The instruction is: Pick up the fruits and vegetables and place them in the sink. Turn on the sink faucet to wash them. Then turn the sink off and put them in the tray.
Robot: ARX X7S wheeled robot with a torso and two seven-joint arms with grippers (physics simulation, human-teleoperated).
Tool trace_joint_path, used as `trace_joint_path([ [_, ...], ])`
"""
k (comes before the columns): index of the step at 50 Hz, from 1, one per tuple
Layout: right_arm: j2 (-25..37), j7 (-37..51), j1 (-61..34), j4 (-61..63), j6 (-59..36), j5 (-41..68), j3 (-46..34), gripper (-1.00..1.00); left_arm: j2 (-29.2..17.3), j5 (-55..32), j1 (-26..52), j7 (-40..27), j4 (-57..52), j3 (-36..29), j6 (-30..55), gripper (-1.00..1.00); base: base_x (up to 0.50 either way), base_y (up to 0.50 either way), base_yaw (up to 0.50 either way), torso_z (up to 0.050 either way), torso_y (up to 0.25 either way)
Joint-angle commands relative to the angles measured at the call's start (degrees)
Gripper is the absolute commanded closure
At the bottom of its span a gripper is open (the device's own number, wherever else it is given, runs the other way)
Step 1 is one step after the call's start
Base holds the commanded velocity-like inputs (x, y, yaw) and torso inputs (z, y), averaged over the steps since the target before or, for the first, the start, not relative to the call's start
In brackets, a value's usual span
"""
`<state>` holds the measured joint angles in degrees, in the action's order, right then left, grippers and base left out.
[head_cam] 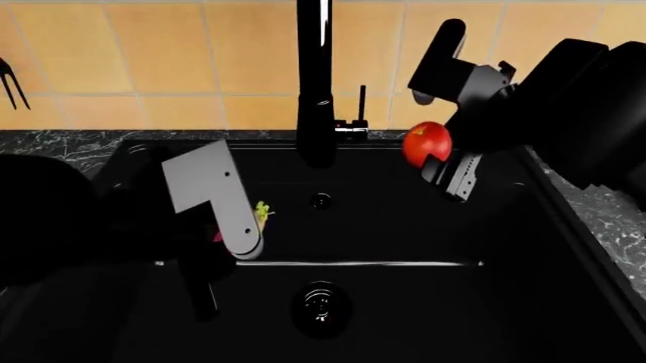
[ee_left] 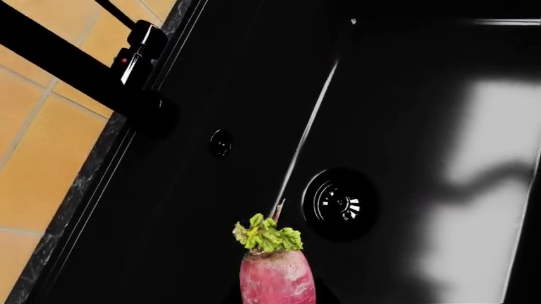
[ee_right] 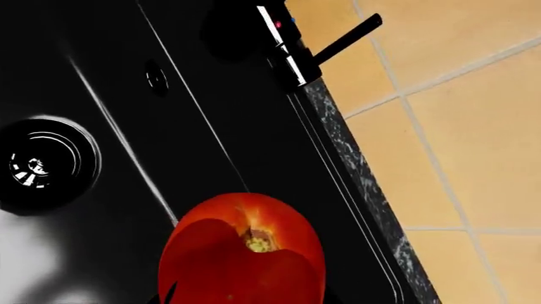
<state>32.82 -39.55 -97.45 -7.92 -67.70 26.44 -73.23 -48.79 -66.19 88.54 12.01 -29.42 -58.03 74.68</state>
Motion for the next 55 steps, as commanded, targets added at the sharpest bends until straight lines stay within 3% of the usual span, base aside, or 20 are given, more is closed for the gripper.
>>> trace_joint_path([
  [1,1.33,-0.17,-2.94,3.35,-2.19,-0.62,-0.07,1.0,-0.25,-2.96,2.34,-2.04,-1.79,1.81,1.93,1.0,0.0,0.0,0.0,0.0,0.0],
  [20,2.9,1.13,-4.78,6.01,-5.62,-0.22,1.17,1.0,0.35,-2.97,2.73,-2.28,-1.67,1.26,1.54,1.0,-0.42,0.0,0.0,0.0,0.0],
  [35,4.49,2.97,-5.72,8.43,-8.41,0.36,3.25,1.0,0.3,-4.8,3.94,-3.88,-2.09,2.34,2.02,1.0,0.0,0.0,0.0,0.0,0.0],
  [55,3.78,3.3,-5.64,7.94,-7.12,0.41,3.74,1.0,-1.13,-22.64,16.32,-19.87,-4.48,11.96,7.32,1.0,-0.21,0.0,0.0,0.0,0.0],
])
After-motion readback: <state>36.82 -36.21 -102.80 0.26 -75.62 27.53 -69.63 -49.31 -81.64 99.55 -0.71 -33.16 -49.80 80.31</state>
